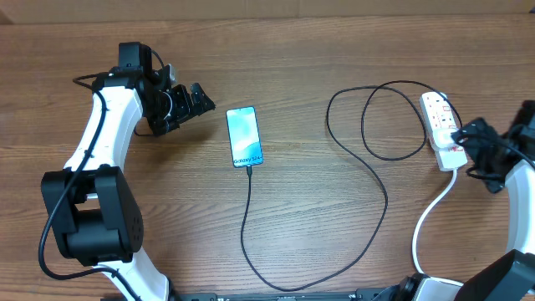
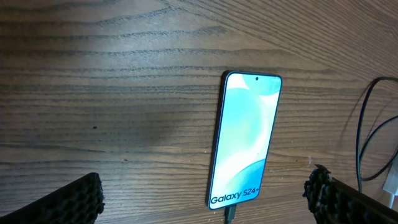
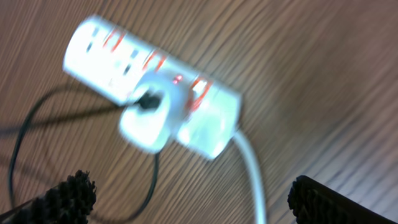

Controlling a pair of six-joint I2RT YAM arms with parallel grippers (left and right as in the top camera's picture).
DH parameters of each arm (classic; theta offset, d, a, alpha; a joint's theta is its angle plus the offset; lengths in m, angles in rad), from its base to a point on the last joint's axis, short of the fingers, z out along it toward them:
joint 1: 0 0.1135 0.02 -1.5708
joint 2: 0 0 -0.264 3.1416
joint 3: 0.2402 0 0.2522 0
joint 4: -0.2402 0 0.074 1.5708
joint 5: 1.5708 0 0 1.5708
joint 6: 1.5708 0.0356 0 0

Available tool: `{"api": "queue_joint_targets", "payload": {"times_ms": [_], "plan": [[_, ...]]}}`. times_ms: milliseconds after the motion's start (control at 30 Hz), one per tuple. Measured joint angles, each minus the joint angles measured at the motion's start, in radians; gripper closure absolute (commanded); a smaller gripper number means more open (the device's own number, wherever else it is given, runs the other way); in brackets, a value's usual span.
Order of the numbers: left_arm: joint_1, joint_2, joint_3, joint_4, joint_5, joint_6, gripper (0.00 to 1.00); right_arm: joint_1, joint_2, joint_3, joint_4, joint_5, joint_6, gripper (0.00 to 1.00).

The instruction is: Plug charger to phone and switch on socket

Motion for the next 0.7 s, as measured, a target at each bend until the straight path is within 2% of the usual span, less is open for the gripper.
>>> {"api": "queue_joint_targets", "payload": {"times_ms": [333, 700], "plan": [[0.0, 0.0, 0.0, -0.002, 0.0, 0.0, 0.0, -0.116, 0.016, 0.0, 0.043, 0.099, 0.037, 0.0], [0.0, 0.0, 0.0, -0.002, 0.0, 0.0, 0.0, -0.127, 0.138, -0.001, 0.087, 0.145, 0.041, 0.04]]}}
